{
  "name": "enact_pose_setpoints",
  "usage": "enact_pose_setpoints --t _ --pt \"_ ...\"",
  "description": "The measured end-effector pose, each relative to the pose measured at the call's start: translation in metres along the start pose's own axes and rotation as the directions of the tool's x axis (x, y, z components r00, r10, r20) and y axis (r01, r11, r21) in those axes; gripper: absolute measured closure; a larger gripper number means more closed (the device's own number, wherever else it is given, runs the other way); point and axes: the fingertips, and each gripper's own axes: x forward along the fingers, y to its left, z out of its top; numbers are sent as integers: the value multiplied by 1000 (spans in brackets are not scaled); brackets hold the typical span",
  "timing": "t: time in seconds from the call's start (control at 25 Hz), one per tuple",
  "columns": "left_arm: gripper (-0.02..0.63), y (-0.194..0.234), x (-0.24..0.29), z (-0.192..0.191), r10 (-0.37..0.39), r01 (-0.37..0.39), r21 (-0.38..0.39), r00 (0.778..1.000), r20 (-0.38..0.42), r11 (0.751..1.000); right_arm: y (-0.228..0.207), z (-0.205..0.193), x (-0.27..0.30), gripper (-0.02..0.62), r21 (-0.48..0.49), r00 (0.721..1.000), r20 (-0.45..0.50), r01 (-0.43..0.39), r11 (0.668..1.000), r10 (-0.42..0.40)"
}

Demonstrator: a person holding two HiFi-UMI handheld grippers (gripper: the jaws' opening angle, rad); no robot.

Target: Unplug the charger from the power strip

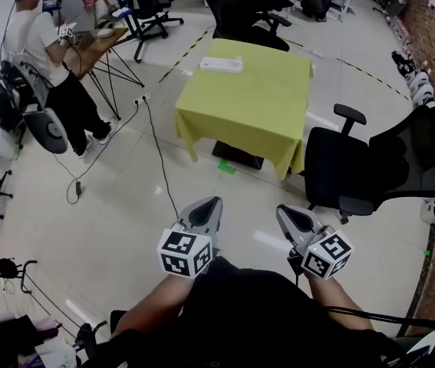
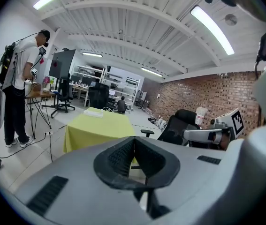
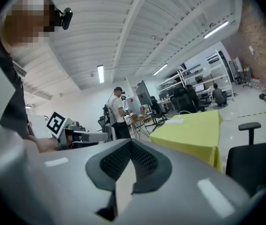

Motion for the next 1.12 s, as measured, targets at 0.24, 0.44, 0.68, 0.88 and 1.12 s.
enact_pose_setpoints --t 0.24,0.44,0.68,0.88,1.12 --pt "598 47 13 27 -21 22 -24 999 25 999 4 24 51 594 -28 1000 -14 13 1000 -14" --pt "598 84 14 40 -30 30 -29 999 18 999 4 38 86 594 -22 999 -7 40 999 -41" --pt "598 127 12 50 -35 35 -34 999 14 999 11 44 130 594 -12 999 0 53 999 -53" --pt "598 149 12 45 -67 67 -30 997 -24 997 26 44 166 594 -24 999 -29 38 999 -39" --pt "598 172 9 45 -54 54 -71 999 -2 996 23 45 192 594 -23 998 -49 40 999 -41"
